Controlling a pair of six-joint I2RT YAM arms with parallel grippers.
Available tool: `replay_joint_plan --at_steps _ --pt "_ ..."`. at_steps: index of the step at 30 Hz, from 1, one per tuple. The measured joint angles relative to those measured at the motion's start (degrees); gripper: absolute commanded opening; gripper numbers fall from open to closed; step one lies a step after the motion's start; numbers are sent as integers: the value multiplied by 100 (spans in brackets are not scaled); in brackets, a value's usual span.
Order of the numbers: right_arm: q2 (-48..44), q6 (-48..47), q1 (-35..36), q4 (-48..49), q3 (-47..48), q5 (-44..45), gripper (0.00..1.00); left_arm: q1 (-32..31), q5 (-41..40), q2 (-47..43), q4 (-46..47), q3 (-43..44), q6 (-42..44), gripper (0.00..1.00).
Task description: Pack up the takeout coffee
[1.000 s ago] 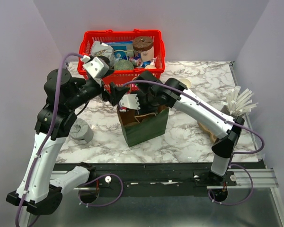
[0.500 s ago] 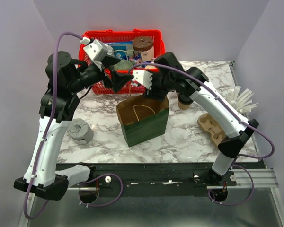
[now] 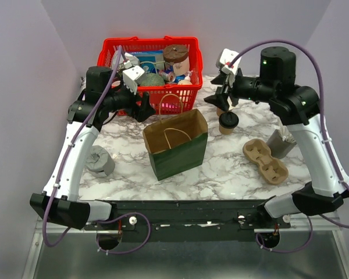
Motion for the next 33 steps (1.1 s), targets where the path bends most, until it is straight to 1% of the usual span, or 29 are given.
replay_joint_plan --at_steps 4,9,12,13,16,17,19,20,22,23,25,26,27,30,33 --pt "192 234 -72 -24 -376 -393 69 -2 133 24 -203 -66 197 87" --pt "431 435 -168 -120 -623 -695 70 -107 232 103 -221 -319 284 83" --pt "472 448 -184 -133 -623 -761 70 -190 297 260 -234 -332 326 75" --pt "476 446 -184 -144 -623 -772 70 -219 332 330 -243 -332 361 70" --pt "483 404 -184 -160 -623 -802 71 -289 431 577 -372 -284 485 64" --pt "490 391 -184 -160 -623 -804 71 -306 483 695 -452 -219 546 59" --pt "503 365 -184 -160 -645 -800 71 -343 560 922 -553 -83 654 53" --pt "516 352 -184 -160 -664 -800 71 -361 588 1008 -627 -15 730 45" --pt "557 337 -184 -160 -710 -796 71 -409 660 1185 -787 138 922 33" --pt "588 332 -184 -162 -737 -796 71 -433 682 1255 -907 219 1005 24" --pt "664 313 -184 -168 -763 -796 71 -487 728 1408 -1200 435 1226 17" --pt "706 304 -184 -168 -767 -793 71 -516 743 1502 -1366 588 1351 12" --pt "745 302 -184 -168 -769 -780 71 -518 758 1565 -1478 710 1445 10" --pt "844 299 -184 -166 -772 -686 71 -546 763 1637 -1753 962 1694 0" --pt "903 302 -184 -157 -772 -522 70 -553 730 1602 -1906 1119 1958 0"
